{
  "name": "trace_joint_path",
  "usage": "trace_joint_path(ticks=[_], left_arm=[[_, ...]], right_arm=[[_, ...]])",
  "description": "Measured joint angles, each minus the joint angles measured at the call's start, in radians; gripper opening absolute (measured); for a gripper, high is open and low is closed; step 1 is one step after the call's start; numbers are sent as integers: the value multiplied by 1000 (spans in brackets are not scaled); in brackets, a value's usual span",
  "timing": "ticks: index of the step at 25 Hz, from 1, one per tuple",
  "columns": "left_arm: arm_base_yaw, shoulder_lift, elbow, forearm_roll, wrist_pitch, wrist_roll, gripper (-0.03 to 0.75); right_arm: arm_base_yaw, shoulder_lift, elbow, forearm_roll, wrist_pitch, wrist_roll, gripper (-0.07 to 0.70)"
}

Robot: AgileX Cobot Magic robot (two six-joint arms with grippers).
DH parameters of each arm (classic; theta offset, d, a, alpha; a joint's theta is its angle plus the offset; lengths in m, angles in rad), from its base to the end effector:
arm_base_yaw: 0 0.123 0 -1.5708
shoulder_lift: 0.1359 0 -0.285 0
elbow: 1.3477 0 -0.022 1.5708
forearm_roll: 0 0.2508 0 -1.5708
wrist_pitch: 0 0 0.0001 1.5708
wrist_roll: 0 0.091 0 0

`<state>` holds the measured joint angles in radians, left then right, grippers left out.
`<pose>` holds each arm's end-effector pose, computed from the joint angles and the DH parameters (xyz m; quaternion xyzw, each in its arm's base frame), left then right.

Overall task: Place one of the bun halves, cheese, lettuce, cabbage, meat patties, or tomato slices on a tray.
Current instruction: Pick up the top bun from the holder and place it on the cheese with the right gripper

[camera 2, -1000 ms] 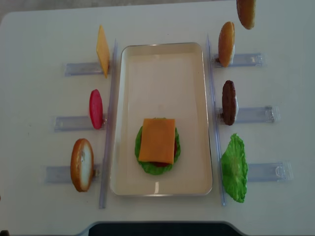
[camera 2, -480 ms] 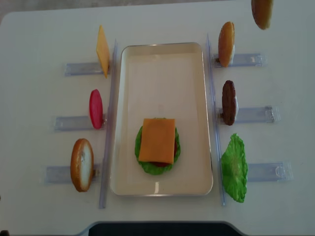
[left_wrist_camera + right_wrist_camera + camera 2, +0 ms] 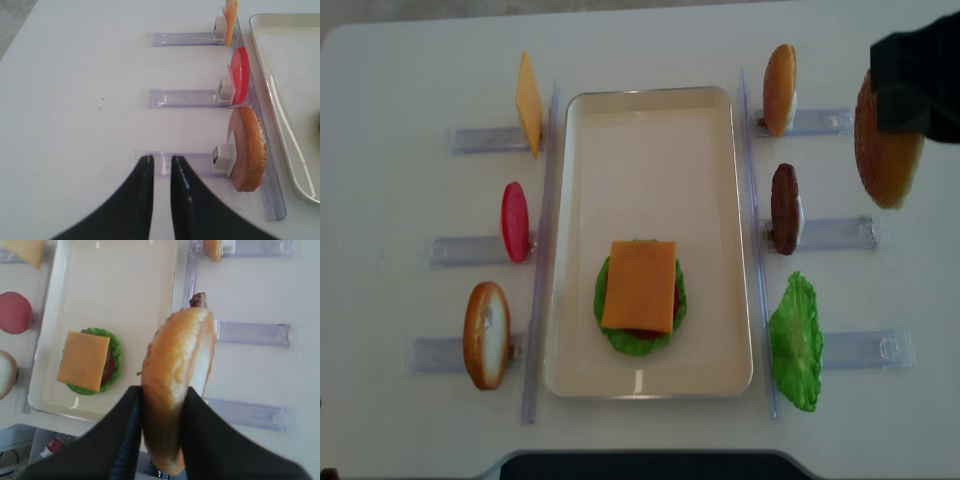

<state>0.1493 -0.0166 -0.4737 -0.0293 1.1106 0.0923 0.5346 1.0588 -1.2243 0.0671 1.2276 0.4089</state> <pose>-0.0061 -0.0033 0.2660 -0.0239 0.8680 0.0452 0.4940 0.1551 0.0985 0.3969 -0.0585 0.9536 0.1632 0.2461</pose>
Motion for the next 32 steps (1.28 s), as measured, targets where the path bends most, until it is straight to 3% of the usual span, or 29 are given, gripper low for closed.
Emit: trace_joint_path(ticks=[9,27,29,32], left_arm=[[0,0,0,0,0,0,93],[0,0,0,0,0,0,93],[0,0,0,0,0,0,93],[0,0,0,0,0,0,93]], right_arm=[[115,-86,122,-2,1,100,199],[146,-23,159,9,1,134,199],[185,22,159,16,-10,136,199],[258,93,159,38,-72,145,199]])
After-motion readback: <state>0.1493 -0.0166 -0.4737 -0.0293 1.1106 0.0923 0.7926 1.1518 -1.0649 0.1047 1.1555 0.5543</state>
